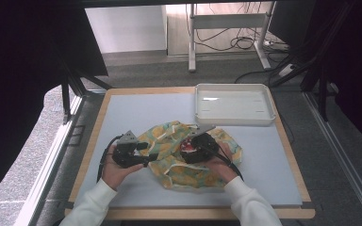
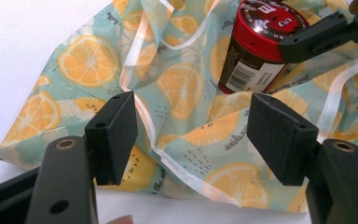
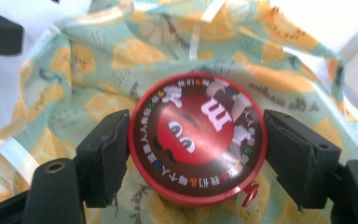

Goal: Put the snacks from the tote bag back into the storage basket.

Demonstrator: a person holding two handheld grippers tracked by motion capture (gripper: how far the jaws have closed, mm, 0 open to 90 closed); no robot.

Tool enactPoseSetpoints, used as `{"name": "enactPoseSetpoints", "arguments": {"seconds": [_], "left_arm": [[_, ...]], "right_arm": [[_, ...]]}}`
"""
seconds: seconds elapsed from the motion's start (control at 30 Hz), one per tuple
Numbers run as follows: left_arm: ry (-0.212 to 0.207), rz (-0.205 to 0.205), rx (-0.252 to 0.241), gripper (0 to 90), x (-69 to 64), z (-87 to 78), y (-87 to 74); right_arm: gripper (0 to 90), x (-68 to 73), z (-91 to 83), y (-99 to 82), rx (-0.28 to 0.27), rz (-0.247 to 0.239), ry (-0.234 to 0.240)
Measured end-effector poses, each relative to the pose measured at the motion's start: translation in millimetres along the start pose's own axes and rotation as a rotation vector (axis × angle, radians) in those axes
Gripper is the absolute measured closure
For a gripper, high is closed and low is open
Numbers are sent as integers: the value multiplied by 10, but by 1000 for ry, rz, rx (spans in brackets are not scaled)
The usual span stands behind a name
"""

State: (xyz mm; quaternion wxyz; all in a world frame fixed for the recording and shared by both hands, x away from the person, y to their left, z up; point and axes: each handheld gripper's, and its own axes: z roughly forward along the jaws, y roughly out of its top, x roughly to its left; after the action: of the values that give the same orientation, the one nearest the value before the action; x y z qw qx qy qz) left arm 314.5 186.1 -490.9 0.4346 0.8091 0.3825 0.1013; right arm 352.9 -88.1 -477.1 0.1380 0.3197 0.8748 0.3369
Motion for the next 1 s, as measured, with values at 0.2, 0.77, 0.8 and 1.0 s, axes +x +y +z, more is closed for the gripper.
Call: {"name": "enactPoseSetpoints", "arguments": {"seconds": [0.2,0.77,0.8,1.0], "left_arm": [[0,-3,0,342,5,1,-1],[-1,-1,3,342,9,7,-5],[-1,-2,3,342,11,5,-5],[0,-4,-1,342,6,3,-5]], "right_arm": [[255,15,51,-15,20,-11,-10],[259,18,-2,17,28,-11,12],[259,22,-36,30,18,-16,14],[260,12,-262,116,-55,-17,34]]}}
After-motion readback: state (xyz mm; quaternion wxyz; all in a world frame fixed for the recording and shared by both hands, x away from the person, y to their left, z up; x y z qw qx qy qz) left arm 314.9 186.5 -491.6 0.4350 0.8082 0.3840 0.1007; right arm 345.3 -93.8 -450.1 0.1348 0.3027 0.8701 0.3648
